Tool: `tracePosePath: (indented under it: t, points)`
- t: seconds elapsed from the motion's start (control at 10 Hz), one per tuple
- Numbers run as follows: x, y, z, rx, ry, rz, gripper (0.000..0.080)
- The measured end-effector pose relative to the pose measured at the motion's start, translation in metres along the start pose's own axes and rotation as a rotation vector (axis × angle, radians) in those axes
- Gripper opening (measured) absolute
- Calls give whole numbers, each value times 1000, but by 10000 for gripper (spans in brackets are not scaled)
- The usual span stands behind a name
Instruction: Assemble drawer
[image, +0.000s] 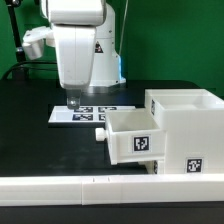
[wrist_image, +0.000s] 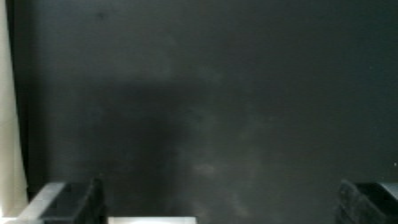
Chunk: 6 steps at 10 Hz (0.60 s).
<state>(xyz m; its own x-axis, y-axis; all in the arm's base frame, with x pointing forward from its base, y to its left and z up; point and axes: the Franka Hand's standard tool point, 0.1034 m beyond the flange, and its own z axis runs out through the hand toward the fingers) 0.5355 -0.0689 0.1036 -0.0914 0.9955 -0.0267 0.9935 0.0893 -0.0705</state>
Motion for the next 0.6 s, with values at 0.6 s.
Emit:
tracePosePath:
  t: [0.6]
  points:
    - [-16, 3, 42, 92, 330, -23, 649]
